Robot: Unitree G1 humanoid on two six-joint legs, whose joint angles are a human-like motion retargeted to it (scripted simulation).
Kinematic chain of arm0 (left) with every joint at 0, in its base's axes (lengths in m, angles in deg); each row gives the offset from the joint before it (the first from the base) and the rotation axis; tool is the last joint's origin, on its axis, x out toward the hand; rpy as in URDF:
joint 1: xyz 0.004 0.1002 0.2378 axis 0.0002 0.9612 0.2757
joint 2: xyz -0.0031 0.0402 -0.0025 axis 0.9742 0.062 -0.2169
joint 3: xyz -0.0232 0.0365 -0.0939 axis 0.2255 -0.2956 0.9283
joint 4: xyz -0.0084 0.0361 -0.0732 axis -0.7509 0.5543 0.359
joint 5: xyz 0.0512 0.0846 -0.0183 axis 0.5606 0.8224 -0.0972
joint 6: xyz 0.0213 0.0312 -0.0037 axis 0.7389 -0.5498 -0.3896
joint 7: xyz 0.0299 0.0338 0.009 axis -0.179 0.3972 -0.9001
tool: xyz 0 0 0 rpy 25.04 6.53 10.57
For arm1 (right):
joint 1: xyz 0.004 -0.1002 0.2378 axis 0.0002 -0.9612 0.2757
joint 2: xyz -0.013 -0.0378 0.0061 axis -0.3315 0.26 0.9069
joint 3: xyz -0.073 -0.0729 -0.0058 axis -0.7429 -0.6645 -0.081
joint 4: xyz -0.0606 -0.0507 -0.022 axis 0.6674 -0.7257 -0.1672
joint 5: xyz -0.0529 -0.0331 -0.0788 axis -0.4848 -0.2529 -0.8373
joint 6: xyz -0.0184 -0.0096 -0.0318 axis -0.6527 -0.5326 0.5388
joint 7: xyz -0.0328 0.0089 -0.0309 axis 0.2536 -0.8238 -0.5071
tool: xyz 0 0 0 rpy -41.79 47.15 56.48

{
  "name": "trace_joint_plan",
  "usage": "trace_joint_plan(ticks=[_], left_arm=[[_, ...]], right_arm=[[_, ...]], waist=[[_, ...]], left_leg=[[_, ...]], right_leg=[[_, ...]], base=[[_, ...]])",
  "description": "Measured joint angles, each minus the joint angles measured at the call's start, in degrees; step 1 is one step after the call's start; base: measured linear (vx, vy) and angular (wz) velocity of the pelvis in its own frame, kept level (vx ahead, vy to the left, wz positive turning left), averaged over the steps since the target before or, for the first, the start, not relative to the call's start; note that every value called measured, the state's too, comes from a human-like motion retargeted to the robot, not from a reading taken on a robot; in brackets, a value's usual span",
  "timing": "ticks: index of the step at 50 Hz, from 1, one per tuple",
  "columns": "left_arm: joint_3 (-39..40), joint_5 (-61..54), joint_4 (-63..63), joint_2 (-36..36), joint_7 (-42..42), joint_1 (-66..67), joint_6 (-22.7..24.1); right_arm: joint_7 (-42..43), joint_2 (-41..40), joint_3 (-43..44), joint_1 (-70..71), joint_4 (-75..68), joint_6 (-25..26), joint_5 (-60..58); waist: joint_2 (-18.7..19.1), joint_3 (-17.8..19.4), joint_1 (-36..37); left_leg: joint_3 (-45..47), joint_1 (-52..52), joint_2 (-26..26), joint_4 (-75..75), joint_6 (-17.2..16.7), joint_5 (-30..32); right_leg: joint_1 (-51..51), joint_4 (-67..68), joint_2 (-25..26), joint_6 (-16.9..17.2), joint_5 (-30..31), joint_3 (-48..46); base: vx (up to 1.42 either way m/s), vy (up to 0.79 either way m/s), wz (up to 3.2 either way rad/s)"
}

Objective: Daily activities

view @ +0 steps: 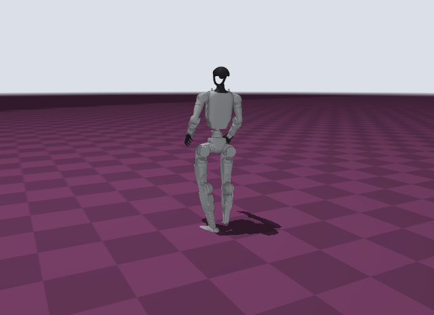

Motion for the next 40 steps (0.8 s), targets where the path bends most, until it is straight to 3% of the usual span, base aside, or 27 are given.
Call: trace_joint_plan(ticks=[40], left_arm=[[-0.75,-2.41,-0.86,1.79,2.61,-1.78,0.55]], right_arm=[[-0.65,-1.03,1.65,-0.55,-0.71,0.30,4.67]], waist=[[-1.40,-0.16,0.70]], left_leg=[[-0.50,0.19,-0.17,-0.50,0.15,0.53]], right_leg=[[0.02,-0.01,0.00,0.08,0.10,0.56]], base=[[0.00,0.00,0.00]])
